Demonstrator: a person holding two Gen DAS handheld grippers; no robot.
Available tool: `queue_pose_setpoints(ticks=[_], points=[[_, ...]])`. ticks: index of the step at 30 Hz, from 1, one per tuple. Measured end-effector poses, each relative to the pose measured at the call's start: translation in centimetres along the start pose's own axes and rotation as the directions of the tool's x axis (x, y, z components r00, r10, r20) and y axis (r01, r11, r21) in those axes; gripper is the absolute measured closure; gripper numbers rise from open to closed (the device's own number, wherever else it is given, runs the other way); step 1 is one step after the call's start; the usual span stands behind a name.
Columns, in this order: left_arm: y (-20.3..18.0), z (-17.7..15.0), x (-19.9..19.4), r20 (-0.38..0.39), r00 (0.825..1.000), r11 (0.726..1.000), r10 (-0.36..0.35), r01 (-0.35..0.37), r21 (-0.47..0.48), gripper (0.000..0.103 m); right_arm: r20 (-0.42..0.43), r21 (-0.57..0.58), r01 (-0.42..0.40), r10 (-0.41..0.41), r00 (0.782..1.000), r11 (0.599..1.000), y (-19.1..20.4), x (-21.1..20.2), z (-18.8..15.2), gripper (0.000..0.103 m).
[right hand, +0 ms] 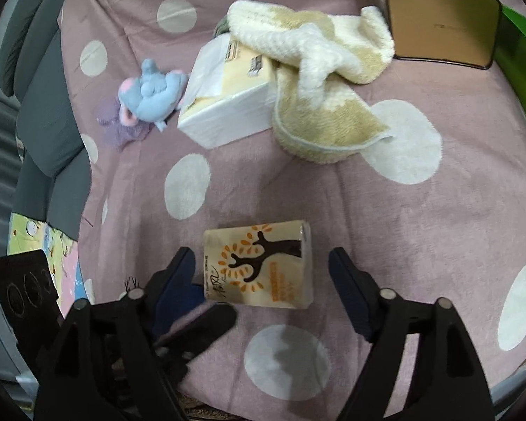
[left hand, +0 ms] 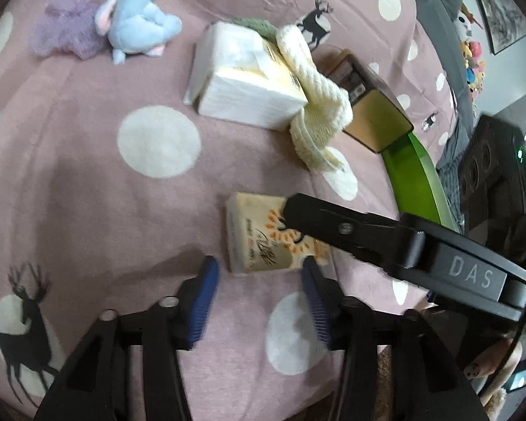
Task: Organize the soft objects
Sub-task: 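Grasp the juice carton with the right gripper and lift it, then carry the juice carton with the right gripper over the green box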
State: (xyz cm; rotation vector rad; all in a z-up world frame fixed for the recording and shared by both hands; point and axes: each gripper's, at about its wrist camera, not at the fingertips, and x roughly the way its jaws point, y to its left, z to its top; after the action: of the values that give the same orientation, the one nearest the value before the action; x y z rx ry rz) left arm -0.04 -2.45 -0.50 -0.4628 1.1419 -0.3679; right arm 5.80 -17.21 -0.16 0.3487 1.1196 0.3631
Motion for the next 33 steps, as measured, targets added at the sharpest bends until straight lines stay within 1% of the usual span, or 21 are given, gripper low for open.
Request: queue_pose_setpoints(ticks=[3, 6, 7, 8, 9, 11, 12, 13, 14, 15, 17, 20, 23, 26, 29, 33], points=[[0.3, 0.2, 0.0, 0.023, 1.000, 1.000, -0.013, 0.014, -0.020, 0.041, 0.024, 0.024, -0.037, 0.037, 0.999, 0.999, -0.4, -0.3, 0.0, 0.024], [0.1, 0.2, 1.2, 0.005, 0.998, 0.998, -0.063, 0.063, -0.026, 0.042, 0.016, 0.021, -0.048, 0.048, 0.999, 0.999, -0.3, 0.4, -0.3, 0.025], [0.0, 0.2, 1.6, -0.002, 0.997, 0.997, -0.073, 0.073, -0.026, 0.043, 0.007, 0.021, -0.049, 0.049, 0.999, 0.999, -0.5, 0.7, -0.5, 0.028], [0.0, 0.2, 2.0, -0.007, 0.997, 0.997, -0.075, 0.075, -0.026, 0.052, -0.001, 0.020, -0.051, 0.051, 0.999, 0.999, -0.5, 1.0, -0.6, 0.031], [0.0, 0.1, 2.4, -0.007, 0.998, 0.998, -0.064, 0.064, -0.021, 0.057, -0.001, 0.020, -0.053, 0.053, 0.999, 0.998, -0.5, 1.2, -0.7, 0.035], [-0.1, 0.1, 2.4, 0.008, 0.999, 0.999, -0.045, 0.045, 0.000, 0.061, 0.023, 0.009, -0.042, 0.042, 0.999, 0.999, -0.4, 1.0, -0.7, 0.037], [-0.3, 0.2, 2.4, 0.008, 0.999, 0.999, -0.039, 0.039, 0.011, 0.062, 0.030, 0.007, -0.034, 0.034, 0.999, 0.999, -0.4, 1.0, -0.7, 0.040], [-0.5, 0.4, 2.4, 0.004, 1.000, 0.999, -0.029, 0.029, 0.023, 0.062, 0.034, 0.002, -0.022, 0.022, 0.999, 1.000, -0.4, 1.0, -0.6, 0.047], [-0.8, 0.5, 2.1, 0.013, 1.000, 0.999, -0.023, 0.022, 0.037, 0.062, 0.041, 0.001, -0.006, 0.006, 0.999, 1.000, -0.4, 0.9, -0.6, 0.050], [-1.2, 0.6, 1.9, 0.027, 1.000, 0.998, -0.012, 0.011, 0.054, 0.062, 0.049, 0.003, -0.003, 0.003, 0.999, 1.000, -0.5, 0.7, -0.6, 0.051], [-2.6, 0.8, 1.2, 0.056, 0.998, 0.994, 0.002, -0.008, 0.106, 0.062, 0.090, 0.016, -0.031, 0.030, 0.996, 0.999, -0.8, -0.4, -0.6, 0.051], [-4.5, 1.1, 0.4, 0.082, 0.997, 0.988, -0.010, -0.003, 0.153, 0.062, 0.147, 0.012, -0.038, 0.036, 0.988, 0.999, -1.3, -2.6, -0.3, 0.051], [-6.7, 1.7, -0.4, 0.107, 0.993, 0.979, -0.046, 0.023, 0.202, 0.062, 0.220, 0.015, -0.036, 0.032, 0.975, 0.999, -2.1, -5.5, -0.1, 0.052], [-9.6, 2.1, -0.8, 0.126, 0.989, 0.962, -0.079, 0.043, 0.270, 0.062, 0.293, 0.033, -0.022, 0.012, 0.956, 0.999, -3.1, -8.4, 0.1, 0.053], [-12.9, 2.7, -0.6, 0.134, 0.983, 0.936, -0.125, 0.072, 0.345, 0.062, 0.359, 0.049, -0.003, -0.014, 0.933, 0.999, -4.5, -11.2, 0.1, 0.054], [-16.7, 3.5, 0.2, 0.131, 0.976, 0.902, -0.174, 0.104, 0.419, 0.062, 0.441, 0.088, 0.020, -0.057, 0.896, 0.996, -6.6, -14.8, 0.4, 0.055]])
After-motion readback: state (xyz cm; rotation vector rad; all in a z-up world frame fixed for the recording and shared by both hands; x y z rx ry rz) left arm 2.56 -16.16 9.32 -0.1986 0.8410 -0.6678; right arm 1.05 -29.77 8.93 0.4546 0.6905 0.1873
